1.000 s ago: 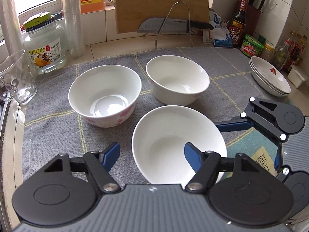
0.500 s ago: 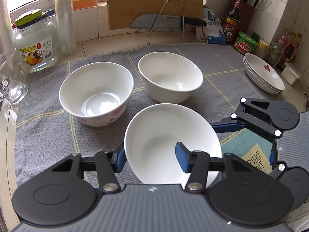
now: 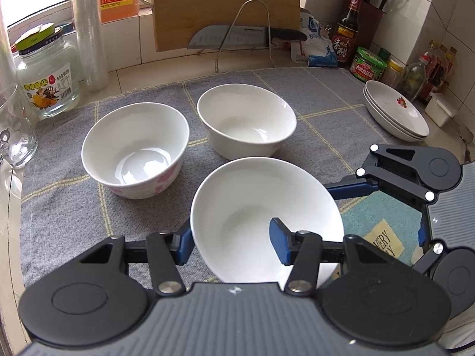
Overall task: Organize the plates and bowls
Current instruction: 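Lift the white bowl with the left tool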
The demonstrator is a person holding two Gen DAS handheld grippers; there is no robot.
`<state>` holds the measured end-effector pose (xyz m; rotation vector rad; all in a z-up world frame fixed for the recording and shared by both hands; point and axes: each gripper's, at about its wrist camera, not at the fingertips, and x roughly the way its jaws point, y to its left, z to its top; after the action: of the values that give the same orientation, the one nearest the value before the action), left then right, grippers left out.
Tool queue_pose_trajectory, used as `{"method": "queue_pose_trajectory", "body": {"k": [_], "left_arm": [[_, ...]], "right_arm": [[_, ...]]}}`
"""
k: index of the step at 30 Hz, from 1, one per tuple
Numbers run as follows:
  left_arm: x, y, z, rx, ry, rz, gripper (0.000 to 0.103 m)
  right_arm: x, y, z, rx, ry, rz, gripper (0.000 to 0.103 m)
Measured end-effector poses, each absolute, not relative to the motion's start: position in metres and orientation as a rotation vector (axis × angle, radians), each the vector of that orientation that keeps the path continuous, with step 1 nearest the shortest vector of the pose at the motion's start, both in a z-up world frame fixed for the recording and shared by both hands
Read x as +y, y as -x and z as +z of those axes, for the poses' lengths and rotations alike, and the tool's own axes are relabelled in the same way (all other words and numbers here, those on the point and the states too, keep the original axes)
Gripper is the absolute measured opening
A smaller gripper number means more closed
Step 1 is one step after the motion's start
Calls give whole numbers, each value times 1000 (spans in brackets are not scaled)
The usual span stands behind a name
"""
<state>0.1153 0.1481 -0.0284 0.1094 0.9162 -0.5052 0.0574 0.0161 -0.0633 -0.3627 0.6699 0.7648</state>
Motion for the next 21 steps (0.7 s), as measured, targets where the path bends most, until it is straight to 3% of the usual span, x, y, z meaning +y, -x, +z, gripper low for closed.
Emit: {"method": "queue_pose_trajectory", "body": {"k": [21], "left_arm": [[57, -121, -32, 893, -171, -707, 52]], "right_arm": [[-63, -41, -52, 710, 338, 582, 84]]}}
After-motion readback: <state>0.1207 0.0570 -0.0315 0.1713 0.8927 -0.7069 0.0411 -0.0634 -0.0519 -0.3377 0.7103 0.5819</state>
